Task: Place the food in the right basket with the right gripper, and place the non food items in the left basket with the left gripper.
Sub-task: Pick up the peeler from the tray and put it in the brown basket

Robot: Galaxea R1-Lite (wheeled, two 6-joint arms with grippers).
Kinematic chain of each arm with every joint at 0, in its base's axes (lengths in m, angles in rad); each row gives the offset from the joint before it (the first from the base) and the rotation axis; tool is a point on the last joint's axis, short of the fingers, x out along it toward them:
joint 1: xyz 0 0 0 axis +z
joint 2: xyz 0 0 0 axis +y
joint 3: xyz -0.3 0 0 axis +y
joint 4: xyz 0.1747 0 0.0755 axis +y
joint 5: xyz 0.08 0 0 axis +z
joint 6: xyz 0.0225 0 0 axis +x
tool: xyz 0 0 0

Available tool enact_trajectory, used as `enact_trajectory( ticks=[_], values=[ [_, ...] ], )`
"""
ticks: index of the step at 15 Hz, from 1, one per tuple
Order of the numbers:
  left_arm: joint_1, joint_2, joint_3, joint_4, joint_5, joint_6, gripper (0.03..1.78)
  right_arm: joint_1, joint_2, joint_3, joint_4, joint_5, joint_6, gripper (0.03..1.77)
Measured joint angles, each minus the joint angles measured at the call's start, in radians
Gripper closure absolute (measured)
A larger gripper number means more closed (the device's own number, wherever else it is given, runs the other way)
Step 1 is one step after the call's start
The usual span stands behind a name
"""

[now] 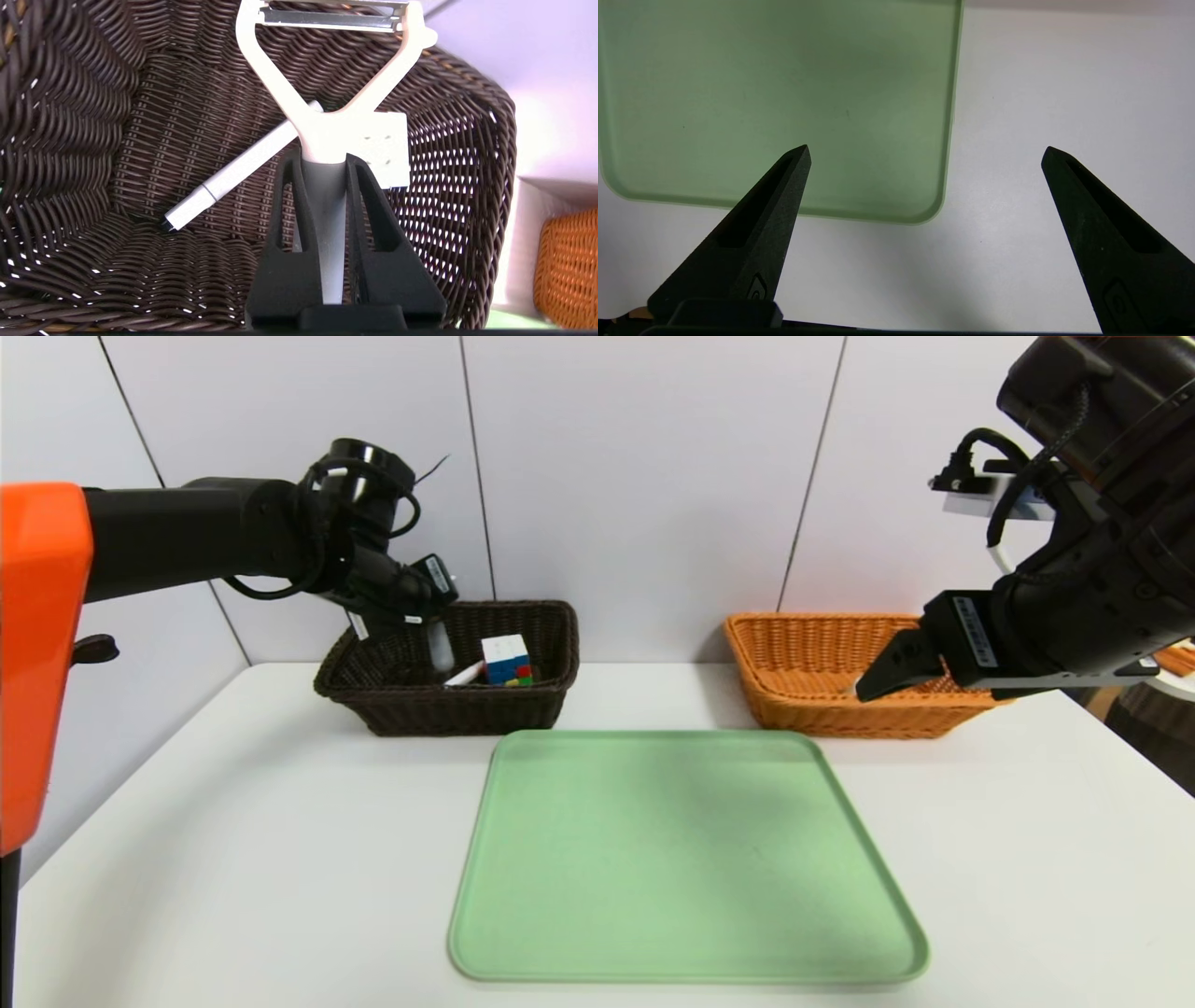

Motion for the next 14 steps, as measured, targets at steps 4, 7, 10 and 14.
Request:
enact_trajectory(
  ticks=[4,7,10,14],
  values=[
    [-0.002,0.005,0.000,0.002,0.005,-0.015,1.60,0.000,-0.006,0.001,0.001,0.000,0.000,0.09],
    [-0.001,0.009,-0.001,0.007,0.009,-0.015,1.60,0.000,-0.009,0.001,0.002,0.000,0.000,0.09],
    [-0.001,0.011,0.001,0.037,0.018,-0.014,1.60,0.000,-0.009,0.002,0.002,0.000,0.000,0.09],
    [-0.002,0.007,-0.004,0.040,0.020,-0.012,1.60,0.000,-0.007,0.002,0.003,0.000,0.000,0.09]
  ],
)
